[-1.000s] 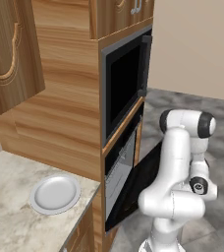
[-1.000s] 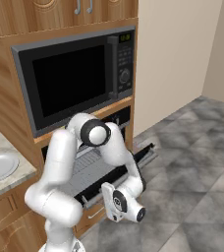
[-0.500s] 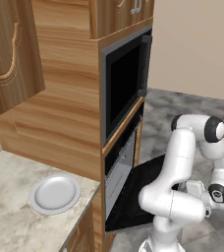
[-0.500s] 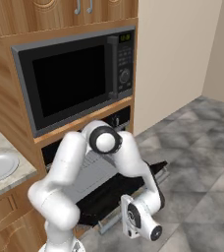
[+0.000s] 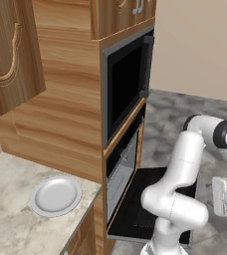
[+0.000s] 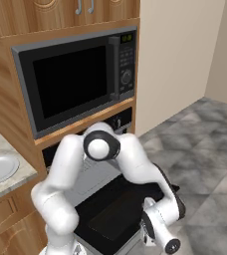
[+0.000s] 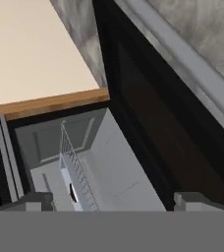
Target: Take the baked cake out of the oven and place it on the plate for cooling. Then close the oven door.
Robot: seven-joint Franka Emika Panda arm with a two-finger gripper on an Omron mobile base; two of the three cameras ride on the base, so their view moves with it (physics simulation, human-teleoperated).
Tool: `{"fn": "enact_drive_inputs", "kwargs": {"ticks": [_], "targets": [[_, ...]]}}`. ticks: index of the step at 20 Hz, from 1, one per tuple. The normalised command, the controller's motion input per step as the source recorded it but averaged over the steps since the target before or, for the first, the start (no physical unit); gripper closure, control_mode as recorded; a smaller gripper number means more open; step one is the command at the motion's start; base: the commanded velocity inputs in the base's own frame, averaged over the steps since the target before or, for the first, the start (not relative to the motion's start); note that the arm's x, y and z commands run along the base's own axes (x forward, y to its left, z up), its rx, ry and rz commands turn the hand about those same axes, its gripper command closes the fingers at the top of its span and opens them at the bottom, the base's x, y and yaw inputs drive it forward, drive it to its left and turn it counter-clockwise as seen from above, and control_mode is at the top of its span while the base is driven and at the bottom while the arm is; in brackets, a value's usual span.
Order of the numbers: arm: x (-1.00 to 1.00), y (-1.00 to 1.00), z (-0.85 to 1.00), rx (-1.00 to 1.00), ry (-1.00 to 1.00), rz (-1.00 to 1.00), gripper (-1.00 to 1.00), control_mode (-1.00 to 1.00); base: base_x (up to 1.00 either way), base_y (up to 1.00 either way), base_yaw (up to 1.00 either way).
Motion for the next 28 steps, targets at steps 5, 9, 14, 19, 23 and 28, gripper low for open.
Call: {"fn": "enact_drive_inputs", "kwargs": {"ticks": [5,9,14,19,23,28], "targets": [[-0.01,0.47,0.7,0.0,0.01,-0.03,-1.0,-1.0,0.0,0.0,0.0],[0.2,1.0,0.39,0.0,0.14,0.04,-1.0,-1.0,0.0,0.0,0.0],[0.51,1.0,0.23,0.0,0.18,0.15,-1.0,-1.0,0.0,0.0,0.0],[0.64,0.88,0.26,0.0,0.06,0.1,-1.0,-1.0,0.0,0.0,0.0],[0.64,0.63,0.04,0.0,0.0,0.01,-1.0,-1.0,0.0,0.0,0.0],[0.61,0.38,0.0,0.0,0.0,0.0,-1.0,-1.0,0.0,0.0,0.0]]}}
